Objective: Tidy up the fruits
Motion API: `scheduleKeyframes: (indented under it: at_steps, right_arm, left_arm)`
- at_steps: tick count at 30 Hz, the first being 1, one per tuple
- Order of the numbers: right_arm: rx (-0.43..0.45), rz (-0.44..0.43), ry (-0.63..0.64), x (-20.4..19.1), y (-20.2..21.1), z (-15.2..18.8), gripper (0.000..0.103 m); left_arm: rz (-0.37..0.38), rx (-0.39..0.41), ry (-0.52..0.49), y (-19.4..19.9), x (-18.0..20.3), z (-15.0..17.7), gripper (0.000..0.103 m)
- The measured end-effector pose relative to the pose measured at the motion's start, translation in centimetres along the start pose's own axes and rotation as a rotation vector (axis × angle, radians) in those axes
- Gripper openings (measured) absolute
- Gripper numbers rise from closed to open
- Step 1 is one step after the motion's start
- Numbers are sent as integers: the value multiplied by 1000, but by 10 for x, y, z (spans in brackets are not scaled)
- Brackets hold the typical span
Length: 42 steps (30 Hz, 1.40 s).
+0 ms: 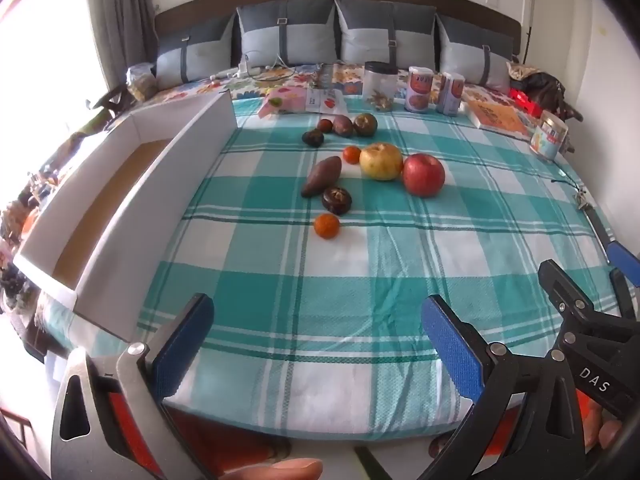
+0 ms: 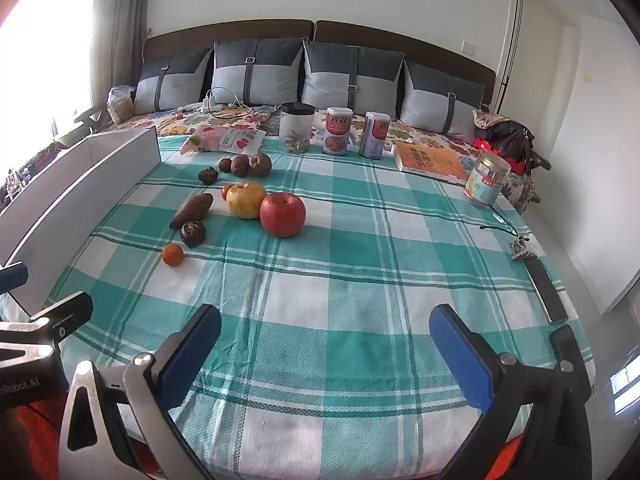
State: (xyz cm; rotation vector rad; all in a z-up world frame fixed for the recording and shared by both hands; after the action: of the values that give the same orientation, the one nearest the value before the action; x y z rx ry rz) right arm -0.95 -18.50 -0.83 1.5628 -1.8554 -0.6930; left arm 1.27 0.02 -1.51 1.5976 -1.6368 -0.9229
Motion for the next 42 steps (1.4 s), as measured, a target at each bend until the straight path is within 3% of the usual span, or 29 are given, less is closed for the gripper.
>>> scheduleKeyframes:
  at_steps: [42]
  right_arm:
    - [-11,19,14,-3,-2,2,103]
  left_arm:
    - [-24,-3,-14,-3,0,4,103]
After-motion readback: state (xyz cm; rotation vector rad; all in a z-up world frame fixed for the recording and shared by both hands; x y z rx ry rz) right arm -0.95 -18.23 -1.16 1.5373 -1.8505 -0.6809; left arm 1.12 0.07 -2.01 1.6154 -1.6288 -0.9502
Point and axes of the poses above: each gripper's, at about its wrist camera, not at the fingertips, and y roughly against the way its jaws point, x to its right, z to its underside, the point moved 2 cm from there along -y, roughly the way its jaws point, and after that the axes turned 8 degrees about -x, right-handed, at the moved point
